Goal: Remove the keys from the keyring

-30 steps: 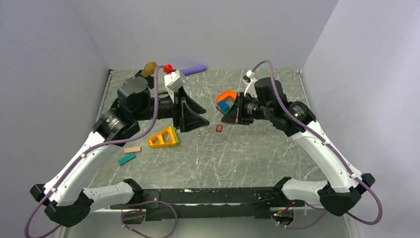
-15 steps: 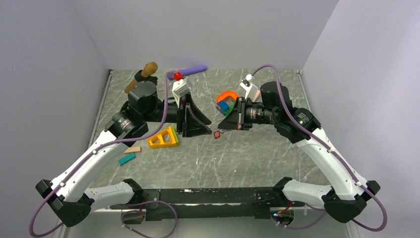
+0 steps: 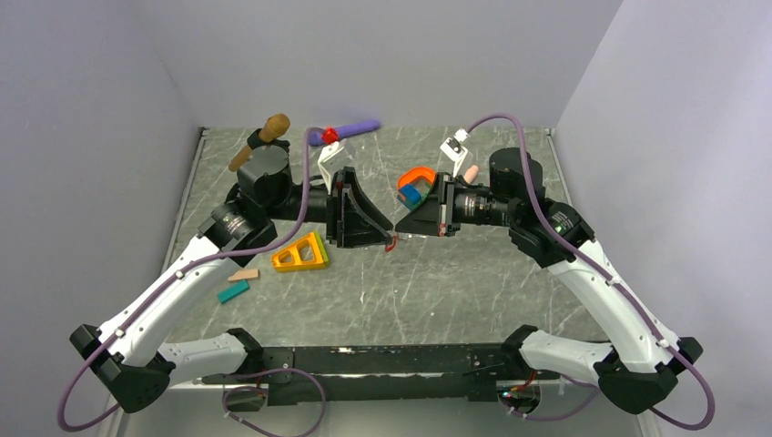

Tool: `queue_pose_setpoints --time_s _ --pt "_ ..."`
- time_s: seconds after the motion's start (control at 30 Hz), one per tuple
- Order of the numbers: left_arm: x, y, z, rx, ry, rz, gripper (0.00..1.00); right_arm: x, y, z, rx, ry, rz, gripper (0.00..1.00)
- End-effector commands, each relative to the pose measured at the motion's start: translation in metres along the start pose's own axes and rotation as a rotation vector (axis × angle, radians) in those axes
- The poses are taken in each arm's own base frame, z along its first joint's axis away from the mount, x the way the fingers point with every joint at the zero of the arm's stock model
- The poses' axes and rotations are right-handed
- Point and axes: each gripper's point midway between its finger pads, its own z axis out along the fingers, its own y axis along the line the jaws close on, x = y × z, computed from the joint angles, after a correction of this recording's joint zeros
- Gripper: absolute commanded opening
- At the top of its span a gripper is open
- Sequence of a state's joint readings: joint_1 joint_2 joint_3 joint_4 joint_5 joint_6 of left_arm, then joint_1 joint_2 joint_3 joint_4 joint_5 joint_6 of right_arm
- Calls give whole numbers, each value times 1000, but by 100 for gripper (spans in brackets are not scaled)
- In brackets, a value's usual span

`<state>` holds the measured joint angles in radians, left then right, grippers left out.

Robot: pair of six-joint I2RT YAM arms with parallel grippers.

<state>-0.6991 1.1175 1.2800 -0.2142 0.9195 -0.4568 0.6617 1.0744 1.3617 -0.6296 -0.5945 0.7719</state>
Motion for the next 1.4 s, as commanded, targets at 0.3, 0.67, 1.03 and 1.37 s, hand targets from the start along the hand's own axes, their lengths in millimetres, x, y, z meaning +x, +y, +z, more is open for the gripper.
queue_pose_setpoints --time_s 0.3,0.67,1.03,1.37 --pt "-9 4 1 -20 -29 31 43 -7 35 -9 -156 -35 -66 0" --pt "-6 9 2 -36 -16 21 38 -10 44 -11 -196 -45 -93 0" --pt "-13 23 -9 -164 -54 14 41 -9 48 -14 -215 -46 -114 0" --pt "-32 16 -18 -186 -114 36 52 -7 48 -16 -212 -39 -120 0"
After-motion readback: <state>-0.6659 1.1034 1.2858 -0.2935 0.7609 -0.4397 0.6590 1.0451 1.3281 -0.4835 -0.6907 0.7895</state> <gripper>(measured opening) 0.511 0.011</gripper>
